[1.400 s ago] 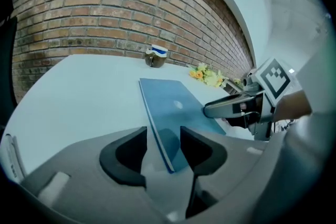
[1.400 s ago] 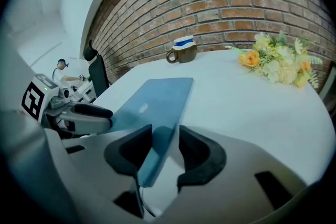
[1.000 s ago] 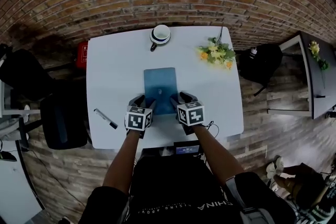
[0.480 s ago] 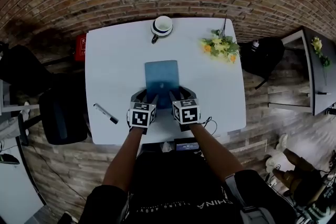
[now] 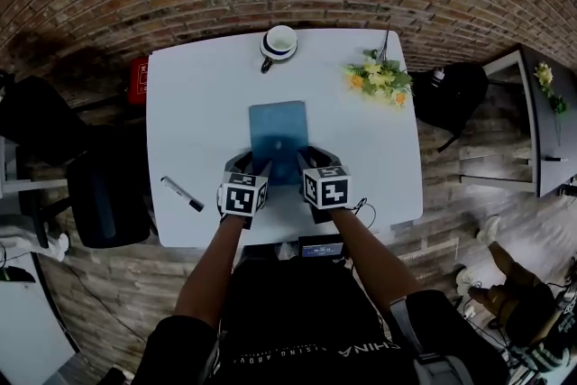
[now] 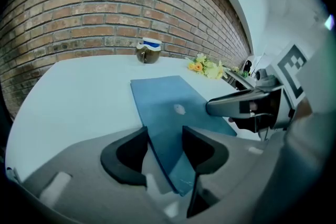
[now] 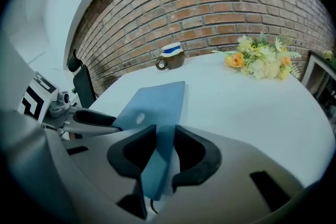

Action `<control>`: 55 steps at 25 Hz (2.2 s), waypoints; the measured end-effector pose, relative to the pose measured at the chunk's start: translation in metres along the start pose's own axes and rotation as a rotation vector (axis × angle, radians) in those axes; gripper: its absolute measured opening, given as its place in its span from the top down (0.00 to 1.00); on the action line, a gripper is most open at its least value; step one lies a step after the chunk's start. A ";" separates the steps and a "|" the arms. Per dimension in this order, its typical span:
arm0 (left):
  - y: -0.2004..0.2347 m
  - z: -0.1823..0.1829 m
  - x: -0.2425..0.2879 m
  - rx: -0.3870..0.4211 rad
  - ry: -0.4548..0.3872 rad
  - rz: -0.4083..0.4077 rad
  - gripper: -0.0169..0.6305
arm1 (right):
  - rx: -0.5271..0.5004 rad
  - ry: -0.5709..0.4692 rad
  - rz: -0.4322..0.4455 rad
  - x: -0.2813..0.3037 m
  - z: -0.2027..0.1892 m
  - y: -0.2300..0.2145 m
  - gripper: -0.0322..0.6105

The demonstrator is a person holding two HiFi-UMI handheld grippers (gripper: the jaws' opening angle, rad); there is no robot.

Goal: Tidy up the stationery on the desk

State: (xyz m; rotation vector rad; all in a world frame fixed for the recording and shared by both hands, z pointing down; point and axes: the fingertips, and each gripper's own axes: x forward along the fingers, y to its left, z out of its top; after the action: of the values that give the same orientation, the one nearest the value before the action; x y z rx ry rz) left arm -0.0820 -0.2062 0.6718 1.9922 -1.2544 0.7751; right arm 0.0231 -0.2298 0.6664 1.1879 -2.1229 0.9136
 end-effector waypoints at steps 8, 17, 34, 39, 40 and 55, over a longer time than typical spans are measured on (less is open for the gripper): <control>0.001 -0.002 0.001 -0.004 -0.001 -0.007 0.64 | -0.030 -0.029 0.019 -0.013 0.010 0.005 0.83; 0.003 -0.001 -0.003 -0.026 -0.017 -0.016 0.65 | -0.079 -0.058 0.071 -0.030 0.026 0.023 0.86; 0.014 0.000 -0.019 -0.124 -0.035 -0.167 0.65 | -0.340 -0.147 0.187 -0.058 0.063 0.113 0.87; 0.022 0.016 -0.039 -0.132 -0.068 -0.182 0.65 | -0.376 -0.160 0.206 -0.059 0.070 0.130 0.87; 0.025 0.027 -0.047 -0.155 -0.107 -0.189 0.65 | -0.379 -0.163 0.210 -0.060 0.070 0.133 0.87; 0.012 0.127 -0.085 -0.180 -0.175 -0.307 0.68 | -0.430 -0.180 0.245 -0.058 0.077 0.163 0.87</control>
State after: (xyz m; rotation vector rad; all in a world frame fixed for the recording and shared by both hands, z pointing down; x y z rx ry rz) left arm -0.1068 -0.2635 0.5312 2.0701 -1.0364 0.3345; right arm -0.1019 -0.1968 0.5275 0.8285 -2.4857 0.4183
